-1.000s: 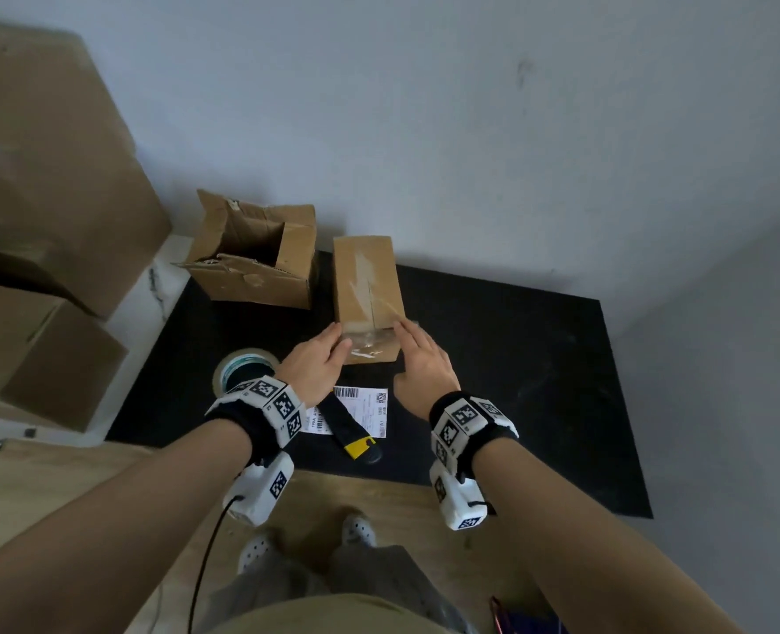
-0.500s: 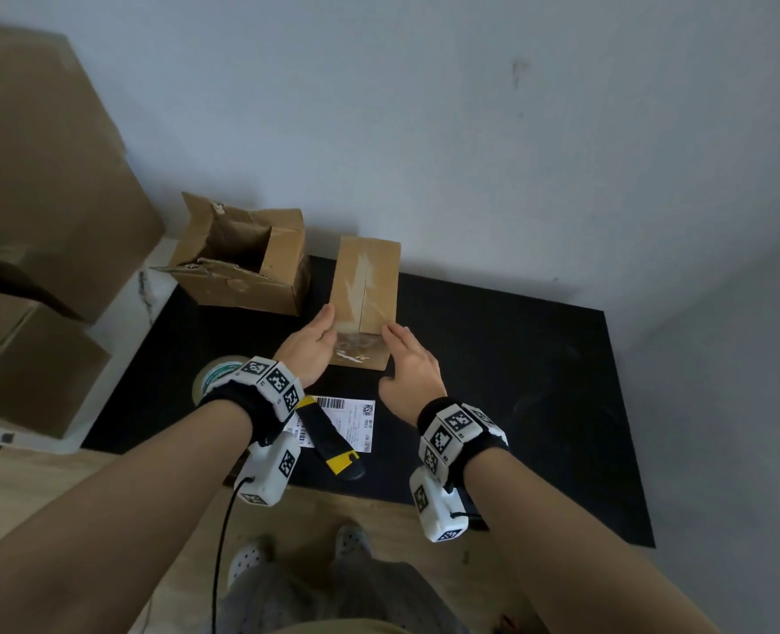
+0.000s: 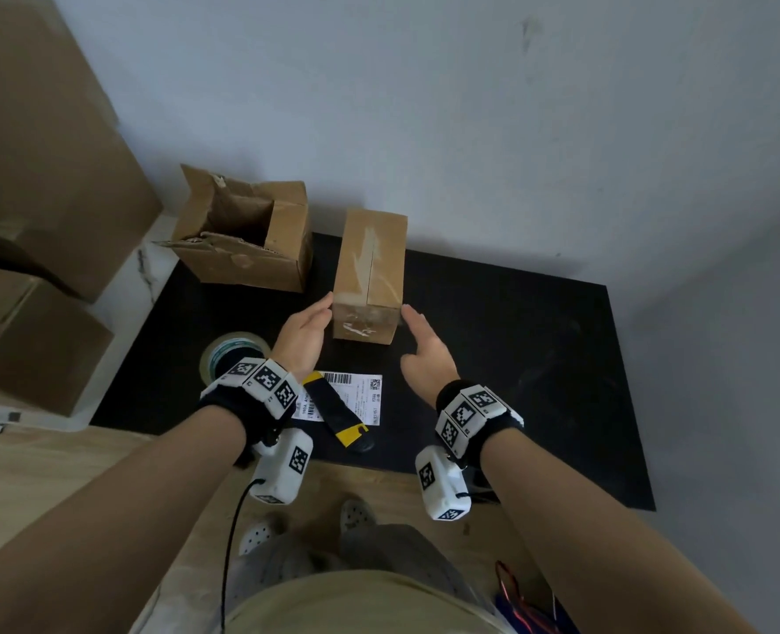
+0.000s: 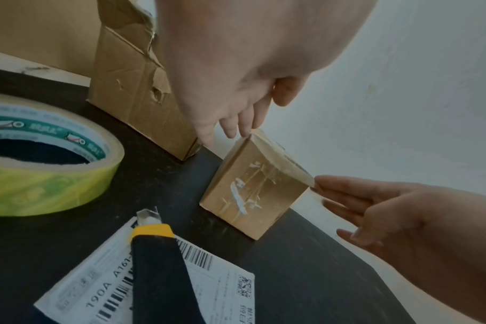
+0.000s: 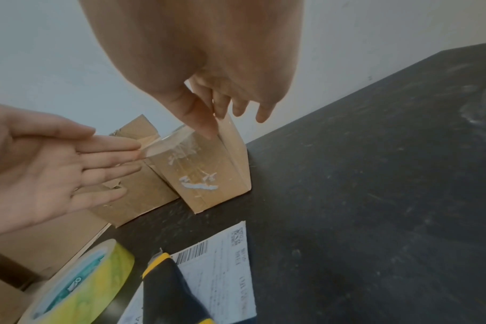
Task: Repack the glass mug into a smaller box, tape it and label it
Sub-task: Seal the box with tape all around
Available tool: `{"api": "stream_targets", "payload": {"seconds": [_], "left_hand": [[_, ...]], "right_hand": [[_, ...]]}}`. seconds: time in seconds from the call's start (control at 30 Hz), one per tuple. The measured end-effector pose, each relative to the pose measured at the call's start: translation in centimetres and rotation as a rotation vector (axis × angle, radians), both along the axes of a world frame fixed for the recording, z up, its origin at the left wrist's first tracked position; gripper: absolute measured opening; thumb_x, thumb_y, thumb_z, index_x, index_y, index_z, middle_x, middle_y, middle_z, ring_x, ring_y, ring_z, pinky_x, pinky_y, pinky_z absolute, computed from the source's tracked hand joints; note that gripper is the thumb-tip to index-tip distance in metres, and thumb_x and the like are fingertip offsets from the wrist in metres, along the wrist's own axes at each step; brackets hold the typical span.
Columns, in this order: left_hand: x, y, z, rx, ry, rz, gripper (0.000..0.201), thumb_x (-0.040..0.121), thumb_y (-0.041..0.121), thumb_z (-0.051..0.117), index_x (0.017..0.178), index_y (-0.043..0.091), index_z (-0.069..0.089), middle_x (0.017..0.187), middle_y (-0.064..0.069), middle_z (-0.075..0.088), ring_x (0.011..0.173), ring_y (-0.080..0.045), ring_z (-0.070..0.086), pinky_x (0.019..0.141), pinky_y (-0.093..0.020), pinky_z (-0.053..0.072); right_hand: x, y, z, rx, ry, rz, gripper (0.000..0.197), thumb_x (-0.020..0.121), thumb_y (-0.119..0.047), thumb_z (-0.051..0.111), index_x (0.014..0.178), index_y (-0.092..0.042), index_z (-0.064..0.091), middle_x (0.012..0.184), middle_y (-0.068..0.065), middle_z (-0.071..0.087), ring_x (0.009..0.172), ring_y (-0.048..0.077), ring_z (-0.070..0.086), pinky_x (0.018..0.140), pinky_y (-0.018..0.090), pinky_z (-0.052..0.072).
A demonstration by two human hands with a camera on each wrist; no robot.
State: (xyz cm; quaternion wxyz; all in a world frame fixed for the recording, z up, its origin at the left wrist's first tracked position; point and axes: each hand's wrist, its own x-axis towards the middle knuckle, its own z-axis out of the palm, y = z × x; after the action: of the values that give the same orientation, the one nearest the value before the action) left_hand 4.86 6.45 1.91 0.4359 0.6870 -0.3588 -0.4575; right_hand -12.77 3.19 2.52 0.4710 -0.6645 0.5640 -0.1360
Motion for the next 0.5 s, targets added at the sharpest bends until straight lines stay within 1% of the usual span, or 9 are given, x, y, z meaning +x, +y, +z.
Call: {"api": "stream_targets", "payload": {"seconds": [0.03, 0.1, 0.17, 0.23, 0.27, 0.33, 0.4, 0.47, 0.5], "left_hand": [[0.0, 0.0, 0.0, 0.006, 0.017, -0.003, 0.041, 0.100, 0.016, 0.035, 0.141, 0.013, 0.039, 0.146, -0.001, 0.040, 0.138, -0.014, 0.032, 0.115, -0.027, 0.020], [0.0, -0.2, -0.2, 0.016, 0.069, 0.002, 0.042, 0.101, 0.017, 0.035, 0.142, 0.013, 0.037, 0.147, -0.001, 0.039, 0.138, -0.014, 0.031, 0.115, -0.029, 0.020], [0.1, -0.4, -0.7, 0.027, 0.106, 0.010, 0.043, 0.101, 0.020, 0.035, 0.143, 0.015, 0.036, 0.148, 0.000, 0.038, 0.139, -0.014, 0.030, 0.116, -0.031, 0.019], [0.2, -0.6, -1.2, 0.035, 0.138, 0.014, 0.043, 0.100, 0.020, 0.036, 0.143, 0.016, 0.036, 0.148, 0.000, 0.038, 0.139, -0.013, 0.030, 0.116, -0.032, 0.018], [0.3, -0.7, -1.5, 0.037, 0.148, 0.018, 0.043, 0.100, 0.021, 0.036, 0.143, 0.016, 0.037, 0.148, 0.000, 0.039, 0.138, -0.013, 0.030, 0.116, -0.033, 0.018], [0.4, -0.9, -1.8, 0.036, 0.154, 0.016, 0.043, 0.099, 0.026, 0.039, 0.141, 0.018, 0.041, 0.145, 0.002, 0.042, 0.137, -0.012, 0.033, 0.115, -0.032, 0.019], [0.4, -1.1, -2.1, 0.033, 0.159, 0.018, 0.042, 0.099, 0.029, 0.040, 0.140, 0.018, 0.043, 0.143, 0.003, 0.045, 0.136, -0.011, 0.034, 0.112, -0.031, 0.021], [0.4, -1.3, -2.4, 0.037, 0.165, 0.029, 0.041, 0.099, 0.029, 0.040, 0.139, 0.018, 0.044, 0.143, 0.002, 0.045, 0.136, -0.012, 0.035, 0.111, -0.031, 0.021], [0.5, -1.4, -2.5, 0.045, 0.163, 0.028, 0.041, 0.099, 0.029, 0.040, 0.138, 0.018, 0.045, 0.142, 0.002, 0.046, 0.135, -0.012, 0.035, 0.112, -0.031, 0.021]], "right_hand": [[0.1, 0.1, 0.0, 0.013, 0.001, -0.001, 0.078, 0.083, 0.007, 0.043, 0.149, -0.028, 0.020, 0.158, 0.001, 0.014, 0.146, 0.019, 0.016, 0.116, 0.040, 0.027], [0.4, 0.1, -0.2, 0.043, 0.000, -0.010, 0.080, 0.083, 0.007, 0.042, 0.149, -0.032, 0.019, 0.159, 0.002, 0.013, 0.145, 0.021, 0.017, 0.116, 0.039, 0.027], [0.7, -0.1, -0.5, 0.068, -0.015, -0.027, 0.082, 0.082, 0.007, 0.042, 0.149, -0.035, 0.018, 0.159, 0.002, 0.014, 0.142, 0.024, 0.027, 0.114, 0.040, 0.032], [0.9, -0.3, -0.9, 0.086, -0.049, -0.053, 0.083, 0.082, 0.007, 0.041, 0.148, -0.036, 0.018, 0.158, 0.002, 0.019, 0.130, 0.028, 0.044, 0.107, 0.045, 0.041], [1.0, -0.4, -1.1, 0.092, -0.066, -0.071, 0.083, 0.082, 0.008, 0.041, 0.148, -0.036, 0.018, 0.157, 0.003, 0.022, 0.122, 0.025, 0.049, 0.105, 0.044, 0.043], [1.1, -0.6, -1.4, 0.110, -0.093, -0.109, 0.081, 0.083, 0.009, 0.039, 0.148, -0.034, 0.020, 0.154, 0.003, 0.029, 0.105, 0.018, 0.048, 0.095, 0.038, 0.047], [1.0, -0.9, -1.6, 0.124, -0.105, -0.129, 0.079, 0.084, 0.010, 0.037, 0.149, -0.033, 0.022, 0.151, 0.005, 0.032, 0.097, 0.018, 0.048, 0.085, 0.033, 0.048], [1.0, -1.1, -1.6, 0.120, -0.108, -0.130, 0.078, 0.084, 0.011, 0.035, 0.149, -0.031, 0.024, 0.151, 0.006, 0.033, 0.101, 0.019, 0.051, 0.085, 0.031, 0.047], [1.0, -1.2, -1.7, 0.116, -0.103, -0.123, 0.078, 0.083, 0.012, 0.034, 0.149, -0.029, 0.025, 0.151, 0.005, 0.033, 0.109, 0.020, 0.051, 0.090, 0.031, 0.047]]}}
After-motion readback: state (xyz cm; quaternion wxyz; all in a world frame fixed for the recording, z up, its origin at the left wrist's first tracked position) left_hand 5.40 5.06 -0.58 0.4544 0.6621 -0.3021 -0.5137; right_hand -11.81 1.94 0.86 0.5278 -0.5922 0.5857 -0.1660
